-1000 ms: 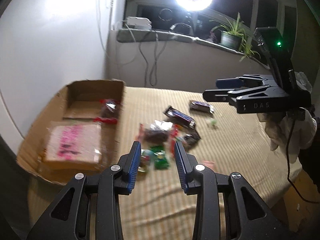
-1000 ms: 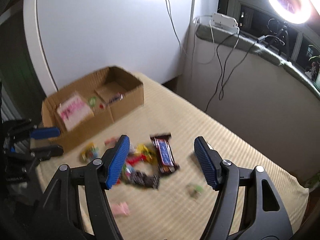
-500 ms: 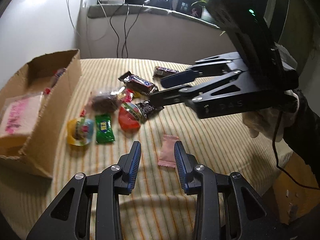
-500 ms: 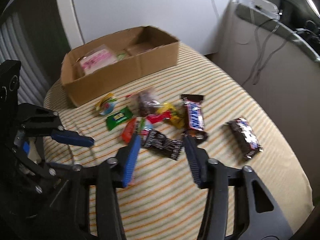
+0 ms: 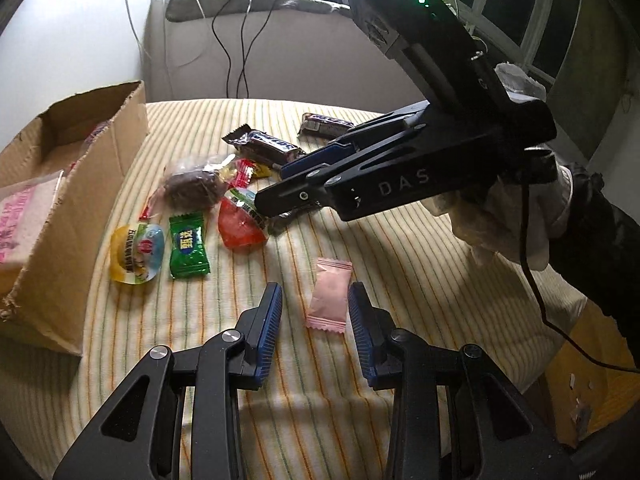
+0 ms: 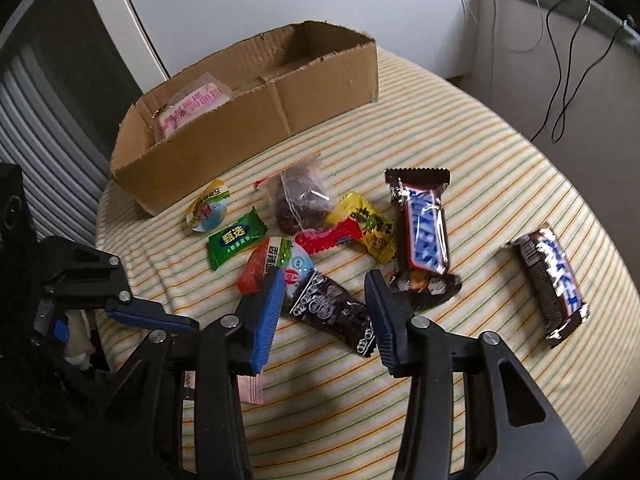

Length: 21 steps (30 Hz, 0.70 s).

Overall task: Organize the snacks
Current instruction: 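Grasp the small pink candy with the left gripper while the right grasps the black packet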

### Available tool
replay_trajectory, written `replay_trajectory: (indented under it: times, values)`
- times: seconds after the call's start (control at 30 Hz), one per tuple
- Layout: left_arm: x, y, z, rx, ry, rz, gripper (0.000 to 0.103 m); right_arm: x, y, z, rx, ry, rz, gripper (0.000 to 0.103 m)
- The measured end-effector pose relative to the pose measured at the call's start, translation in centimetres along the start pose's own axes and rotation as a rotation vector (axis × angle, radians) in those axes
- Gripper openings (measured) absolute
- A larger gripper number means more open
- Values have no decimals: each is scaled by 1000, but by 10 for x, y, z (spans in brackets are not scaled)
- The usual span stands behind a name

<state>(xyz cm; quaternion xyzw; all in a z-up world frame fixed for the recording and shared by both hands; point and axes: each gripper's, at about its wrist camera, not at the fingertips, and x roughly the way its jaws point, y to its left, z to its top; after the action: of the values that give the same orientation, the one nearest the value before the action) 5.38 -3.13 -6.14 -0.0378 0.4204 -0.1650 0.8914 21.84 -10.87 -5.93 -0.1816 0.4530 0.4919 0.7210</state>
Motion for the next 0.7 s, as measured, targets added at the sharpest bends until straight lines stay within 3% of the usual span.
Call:
replay_trajectory:
  times: [0.2,0.37,0.53,0.63,0.7]
  values:
    - [9,-1,2,16,14,12,33,0,-1,-9,-14,30,6,44]
    - [16,-5,2,53,22,35,33,4,6,-11,-47,46,-52,44]
    - [19,-13,3,103,23,69,33,6,9,-10,-61,55,-121,29]
    - [22,-23,2,162,21,104,31,5,8,-11,-53,58,-139,26]
    - [23,-29,2,191,20,112,24,4,10,-13,-59,59,-154,26]
